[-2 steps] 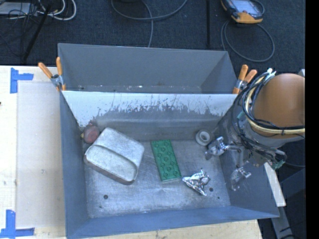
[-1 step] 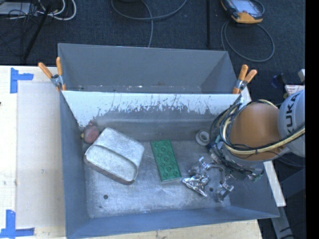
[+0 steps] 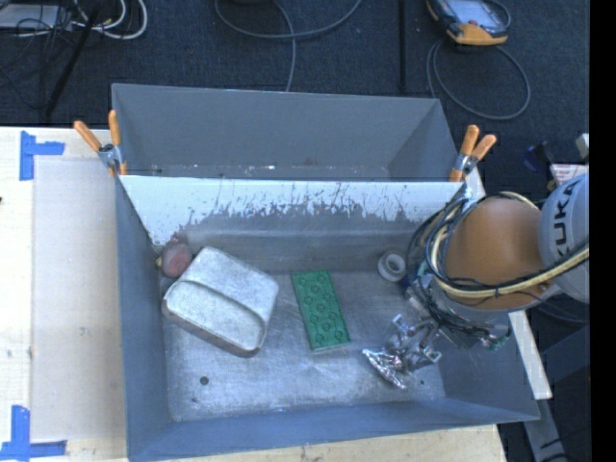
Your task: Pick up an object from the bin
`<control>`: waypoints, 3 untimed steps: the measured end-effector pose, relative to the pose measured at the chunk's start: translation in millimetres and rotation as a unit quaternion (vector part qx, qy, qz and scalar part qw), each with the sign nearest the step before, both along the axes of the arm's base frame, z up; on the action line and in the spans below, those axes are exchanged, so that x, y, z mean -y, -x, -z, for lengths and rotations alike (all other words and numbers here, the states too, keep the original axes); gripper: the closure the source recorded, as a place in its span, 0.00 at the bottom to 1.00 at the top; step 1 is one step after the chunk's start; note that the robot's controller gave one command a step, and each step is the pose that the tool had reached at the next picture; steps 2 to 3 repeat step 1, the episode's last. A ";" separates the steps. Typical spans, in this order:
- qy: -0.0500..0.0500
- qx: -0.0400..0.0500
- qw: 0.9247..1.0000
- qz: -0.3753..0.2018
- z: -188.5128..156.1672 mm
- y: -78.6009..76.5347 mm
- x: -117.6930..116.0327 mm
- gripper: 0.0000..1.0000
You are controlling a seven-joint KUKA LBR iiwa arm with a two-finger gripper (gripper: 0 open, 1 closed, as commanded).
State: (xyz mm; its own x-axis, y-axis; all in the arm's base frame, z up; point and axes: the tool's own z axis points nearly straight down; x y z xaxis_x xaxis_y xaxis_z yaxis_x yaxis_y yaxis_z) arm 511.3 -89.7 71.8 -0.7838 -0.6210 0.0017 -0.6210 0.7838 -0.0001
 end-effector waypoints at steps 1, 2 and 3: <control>-0.001 0.003 0.992 -0.126 -140.9 19.8 -44.3 1.00; -0.001 0.003 0.992 -0.126 -140.9 19.8 -44.3 1.00; -0.001 0.003 0.992 -0.126 -140.9 19.8 -44.3 1.00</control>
Offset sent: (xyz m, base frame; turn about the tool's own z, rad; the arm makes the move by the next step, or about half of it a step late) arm -0.0211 0.0420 0.1387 -0.2514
